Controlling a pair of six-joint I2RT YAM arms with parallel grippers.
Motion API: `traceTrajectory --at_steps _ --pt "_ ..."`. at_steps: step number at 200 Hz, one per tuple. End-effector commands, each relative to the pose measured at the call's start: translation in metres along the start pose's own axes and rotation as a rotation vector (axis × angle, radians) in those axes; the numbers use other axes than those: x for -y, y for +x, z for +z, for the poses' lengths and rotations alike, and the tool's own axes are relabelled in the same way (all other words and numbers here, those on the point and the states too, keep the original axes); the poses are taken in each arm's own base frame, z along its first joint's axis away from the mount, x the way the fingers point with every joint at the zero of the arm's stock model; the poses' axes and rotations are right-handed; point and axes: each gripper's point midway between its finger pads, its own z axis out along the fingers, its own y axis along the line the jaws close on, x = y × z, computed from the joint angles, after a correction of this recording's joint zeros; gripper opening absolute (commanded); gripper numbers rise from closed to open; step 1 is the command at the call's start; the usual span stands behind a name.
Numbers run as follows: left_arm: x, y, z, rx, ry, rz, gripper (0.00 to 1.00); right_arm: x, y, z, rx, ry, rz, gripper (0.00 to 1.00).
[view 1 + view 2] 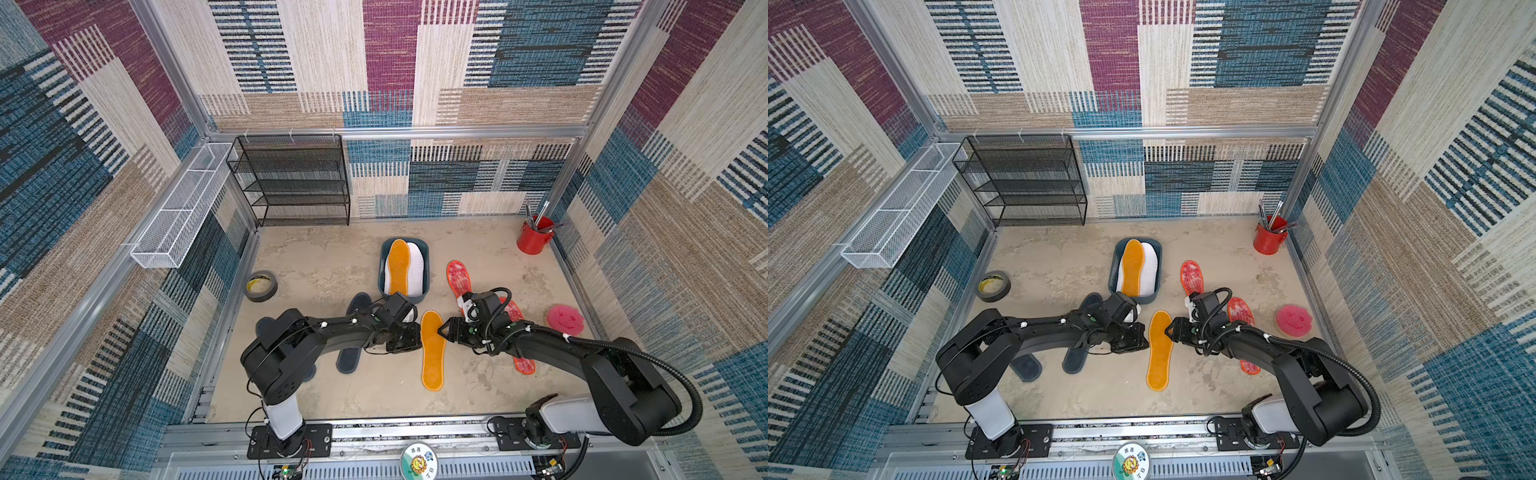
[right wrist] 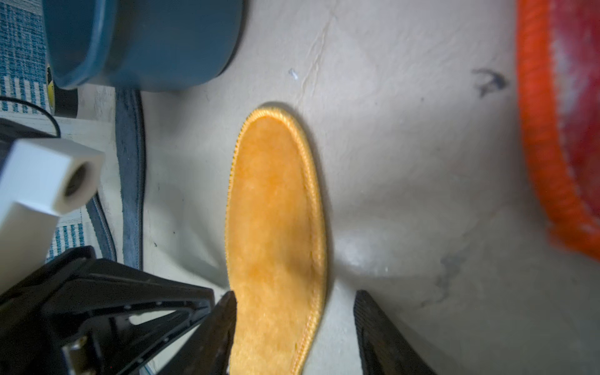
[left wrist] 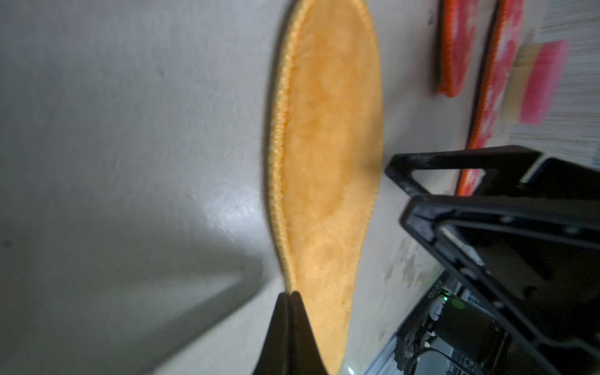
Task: Put the insoles into the storage box
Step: Pick up the insole from the center of the board, then place the insole in the storage box.
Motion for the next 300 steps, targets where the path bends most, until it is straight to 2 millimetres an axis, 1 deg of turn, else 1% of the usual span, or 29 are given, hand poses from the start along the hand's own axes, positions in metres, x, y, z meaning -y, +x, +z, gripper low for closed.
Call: traceTrajectory --at_steps 1,16,39,77,90,100,122,128,144,161,171,178,191,209,220,227,235,238,248,266,277,300 --pt "-0.008 0.000 0.003 -0.018 -0.050 0.030 0.00 0.009 -0.003 0.008 -0.010 0.051 -0.032 0.58" --pt "-0.010 -0.003 0.003 -0.015 -0.075 0.037 0.00 0.009 0.000 0.014 -0.038 0.042 -0.035 0.55" --pt "-0.012 -0.004 0.008 -0.026 -0.092 0.038 0.00 0.010 0.007 0.020 -0.067 0.021 -0.034 0.54" --pt "-0.014 -0.004 0.024 -0.061 -0.091 0.017 0.00 -0.008 0.020 0.024 -0.117 -0.117 -0.038 0.54" --pt "-0.015 -0.004 0.025 -0.066 -0.094 0.012 0.00 -0.015 0.022 0.022 -0.119 -0.162 -0.036 0.47" --pt "-0.017 -0.004 0.026 -0.068 -0.096 0.007 0.00 -0.018 0.023 0.020 -0.118 -0.180 -0.042 0.44" --pt "-0.019 -0.004 0.024 -0.069 -0.093 0.000 0.00 -0.019 0.020 0.015 -0.095 -0.171 -0.056 0.32" --pt "-0.019 -0.004 0.023 -0.069 -0.092 -0.002 0.00 -0.019 0.017 0.012 -0.082 -0.164 -0.063 0.30" --pt "-0.021 -0.004 0.020 -0.064 -0.091 -0.003 0.00 -0.020 0.008 0.005 -0.043 -0.132 -0.081 0.26" --pt "-0.023 -0.005 0.014 -0.053 -0.089 -0.003 0.00 -0.023 -0.007 -0.007 0.014 -0.092 -0.108 0.14" --pt "-0.023 -0.008 0.010 -0.043 -0.082 -0.002 0.00 -0.025 -0.017 -0.016 0.050 -0.063 -0.122 0.00" --pt "-0.020 -0.010 0.007 -0.035 -0.072 0.002 0.00 -0.028 -0.024 -0.021 0.072 -0.051 -0.133 0.00" --pt "-0.011 -0.015 -0.002 -0.013 -0.046 0.023 0.00 -0.034 -0.034 -0.031 0.101 -0.036 -0.155 0.00" --pt "0.010 -0.025 -0.021 0.035 0.001 0.069 0.00 -0.045 -0.050 -0.043 0.136 -0.019 -0.186 0.00" --pt "0.019 -0.031 -0.037 0.073 0.013 0.099 0.07 -0.054 -0.066 -0.052 0.172 -0.007 -0.211 0.00" --pt "0.023 -0.035 -0.048 0.100 0.015 0.114 0.15 -0.061 -0.077 -0.057 0.194 0.000 -0.231 0.00" --pt "0.022 -0.039 -0.061 0.131 0.009 0.126 0.26 -0.071 -0.092 -0.065 0.225 0.000 -0.254 0.00" --pt "0.022 -0.040 -0.066 0.146 0.008 0.126 0.29 -0.074 -0.097 -0.065 0.230 0.002 -0.259 0.00" --pt "0.019 -0.045 -0.084 0.193 0.007 0.127 0.40 -0.090 -0.117 -0.074 0.268 -0.012 -0.291 0.00" --pt "0.005 -0.051 -0.118 0.286 -0.012 0.116 0.57 -0.113 -0.152 -0.084 0.332 -0.027 -0.332 0.00" --pt "-0.004 -0.054 -0.141 0.354 -0.031 0.113 0.64 -0.125 -0.169 -0.082 0.350 -0.045 -0.354 0.00" --pt "-0.022 -0.057 -0.186 0.484 -0.067 0.108 0.71 -0.146 -0.197 -0.062 0.336 -0.105 -0.389 0.00"
